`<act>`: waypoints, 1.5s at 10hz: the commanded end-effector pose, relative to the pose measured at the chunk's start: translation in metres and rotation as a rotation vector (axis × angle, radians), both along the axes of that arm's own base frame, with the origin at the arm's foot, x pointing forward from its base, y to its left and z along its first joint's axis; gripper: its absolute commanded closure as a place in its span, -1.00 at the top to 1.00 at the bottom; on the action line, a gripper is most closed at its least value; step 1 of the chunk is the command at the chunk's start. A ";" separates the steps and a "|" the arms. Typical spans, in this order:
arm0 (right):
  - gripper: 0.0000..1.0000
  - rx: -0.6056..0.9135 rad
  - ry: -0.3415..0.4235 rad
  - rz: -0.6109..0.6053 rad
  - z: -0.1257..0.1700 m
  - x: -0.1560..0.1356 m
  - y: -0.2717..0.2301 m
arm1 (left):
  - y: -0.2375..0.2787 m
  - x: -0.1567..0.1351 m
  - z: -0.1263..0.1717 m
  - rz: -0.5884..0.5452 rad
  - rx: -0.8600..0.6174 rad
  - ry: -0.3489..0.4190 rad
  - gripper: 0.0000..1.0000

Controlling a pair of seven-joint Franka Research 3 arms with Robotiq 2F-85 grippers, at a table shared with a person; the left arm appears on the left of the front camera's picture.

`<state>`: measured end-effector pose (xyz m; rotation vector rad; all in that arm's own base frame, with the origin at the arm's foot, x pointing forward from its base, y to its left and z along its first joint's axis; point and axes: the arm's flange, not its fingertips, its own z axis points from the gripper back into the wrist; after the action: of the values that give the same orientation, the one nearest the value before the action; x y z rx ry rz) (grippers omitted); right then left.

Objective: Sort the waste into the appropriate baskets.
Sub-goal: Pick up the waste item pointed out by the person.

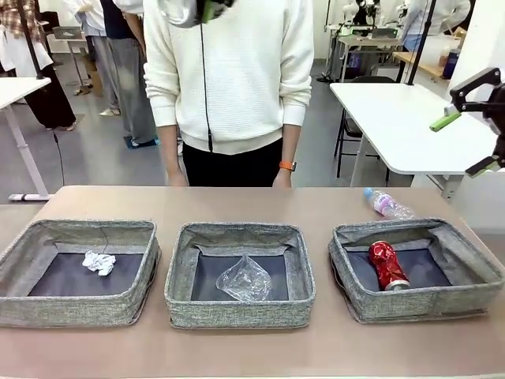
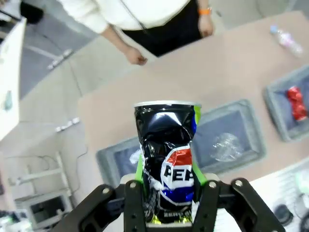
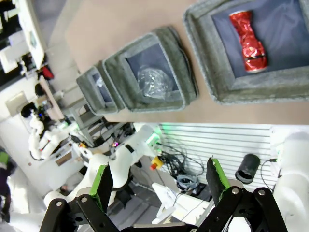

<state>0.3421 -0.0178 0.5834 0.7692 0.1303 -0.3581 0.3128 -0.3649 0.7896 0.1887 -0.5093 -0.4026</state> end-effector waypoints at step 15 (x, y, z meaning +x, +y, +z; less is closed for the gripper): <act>1.00 0.016 0.003 -0.004 0.001 -0.001 0.001 | -0.048 -0.042 -0.050 -0.118 -0.063 0.194 -0.30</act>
<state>0.3421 -0.0178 0.5834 0.7692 0.1304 -0.3581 0.2726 -0.4139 0.7373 0.0590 -0.3400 -0.5154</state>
